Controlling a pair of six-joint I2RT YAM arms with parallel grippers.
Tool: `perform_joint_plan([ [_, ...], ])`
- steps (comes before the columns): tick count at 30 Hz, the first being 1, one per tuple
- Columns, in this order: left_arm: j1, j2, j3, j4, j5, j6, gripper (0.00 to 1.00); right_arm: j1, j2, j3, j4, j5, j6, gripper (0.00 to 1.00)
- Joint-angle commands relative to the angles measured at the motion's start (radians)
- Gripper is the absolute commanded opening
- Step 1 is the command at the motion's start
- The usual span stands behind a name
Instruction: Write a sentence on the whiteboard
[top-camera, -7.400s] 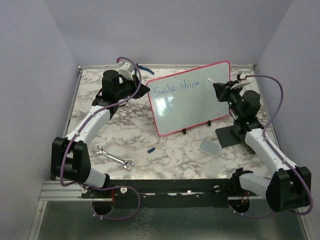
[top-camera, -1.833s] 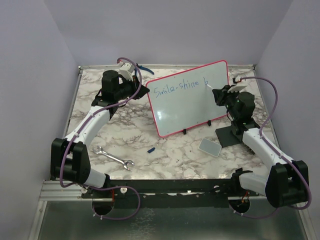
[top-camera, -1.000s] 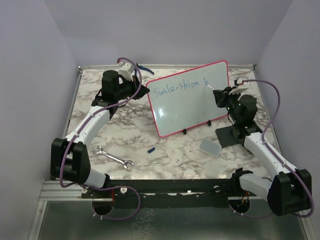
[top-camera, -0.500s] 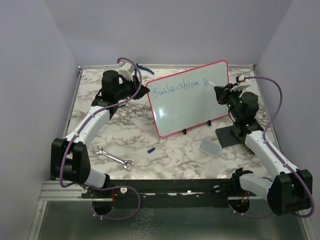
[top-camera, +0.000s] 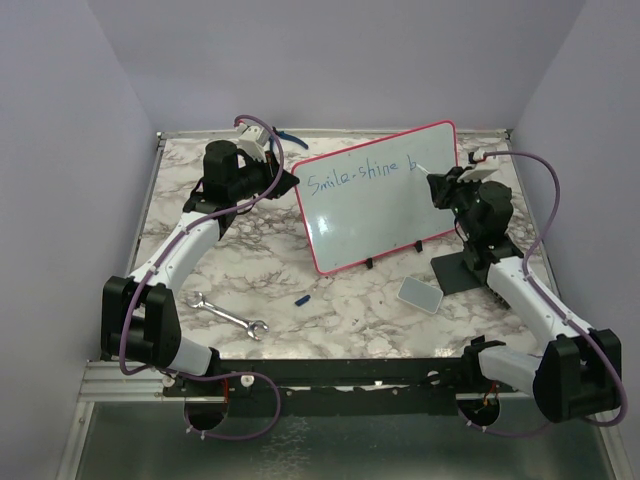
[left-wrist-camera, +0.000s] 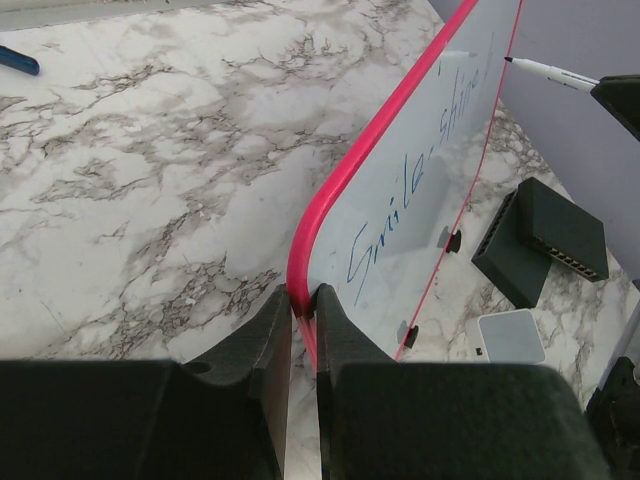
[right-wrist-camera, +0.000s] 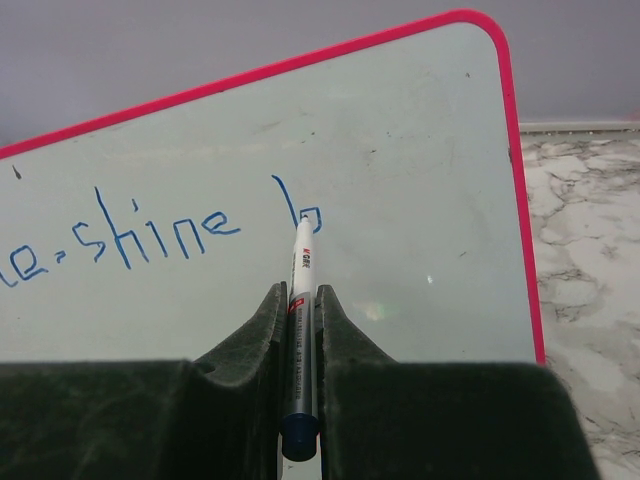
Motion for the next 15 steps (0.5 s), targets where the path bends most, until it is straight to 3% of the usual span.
perform_joint_plan([
  [1,0.003,-0.034,0.000,-0.003,-0.002,0.032,0.00,0.003,0.020,0.044,0.012,0.022,-0.017,0.01],
  [15,0.004,-0.034,0.000,-0.003,0.001,0.036,0.00,0.003,0.054,0.058,0.042,0.032,-0.021,0.01],
])
